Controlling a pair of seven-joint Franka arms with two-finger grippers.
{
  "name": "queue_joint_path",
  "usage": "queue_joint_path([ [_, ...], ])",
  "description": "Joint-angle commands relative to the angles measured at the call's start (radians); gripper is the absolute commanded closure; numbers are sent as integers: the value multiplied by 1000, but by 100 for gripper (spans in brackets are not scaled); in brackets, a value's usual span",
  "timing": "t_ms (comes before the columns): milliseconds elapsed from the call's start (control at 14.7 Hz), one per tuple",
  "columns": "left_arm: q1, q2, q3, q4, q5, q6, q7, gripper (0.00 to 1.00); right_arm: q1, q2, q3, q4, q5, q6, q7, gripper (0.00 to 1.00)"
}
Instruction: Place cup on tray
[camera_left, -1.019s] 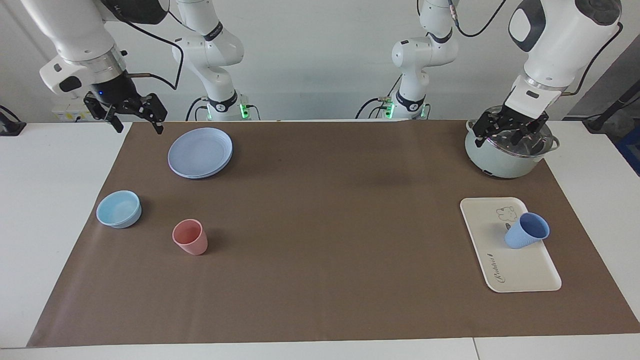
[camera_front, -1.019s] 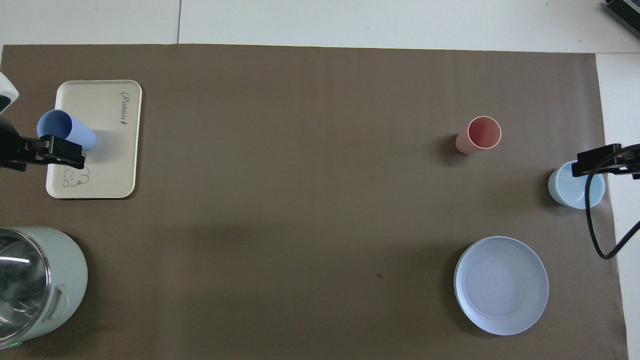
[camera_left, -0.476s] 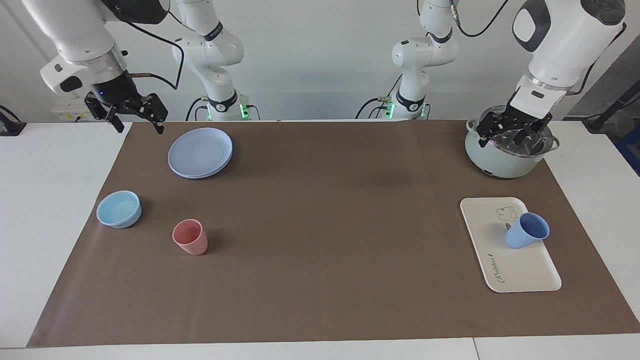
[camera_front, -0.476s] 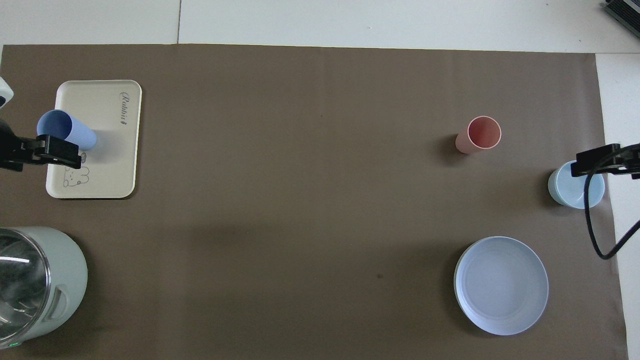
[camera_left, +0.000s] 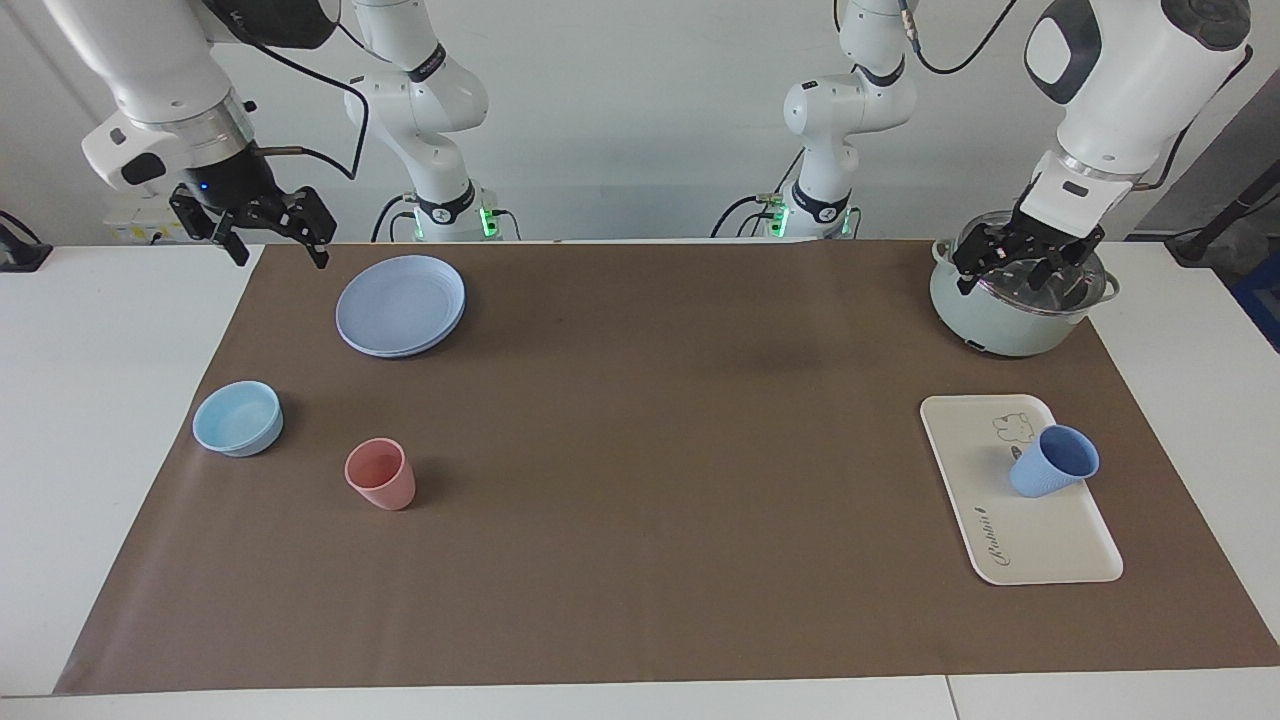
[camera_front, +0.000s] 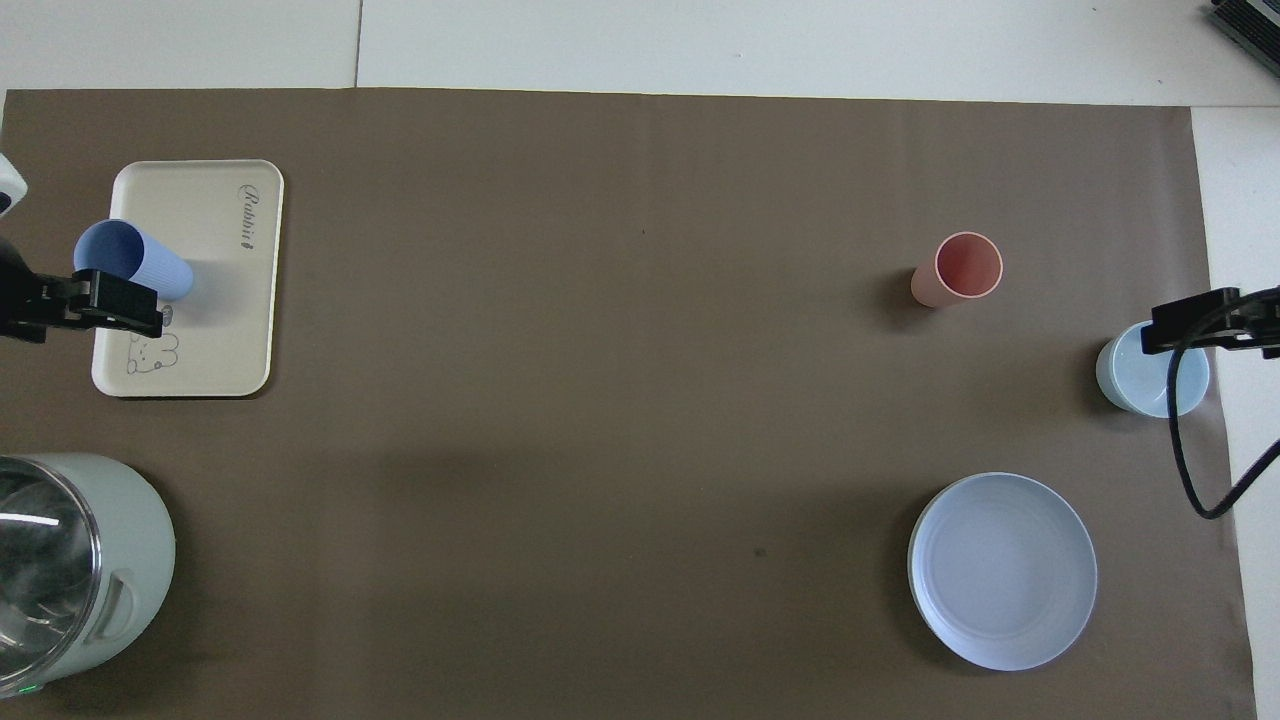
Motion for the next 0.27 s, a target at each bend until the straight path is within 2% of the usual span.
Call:
queue_joint_path([
  [0,5,-27,-3,-27,10,-2,4,0,1,-16,2,-22,14,9,20,0],
  [204,5,-27,-3,-27,10,0,4,0,1,-18,2,-25,14,9,20,0],
])
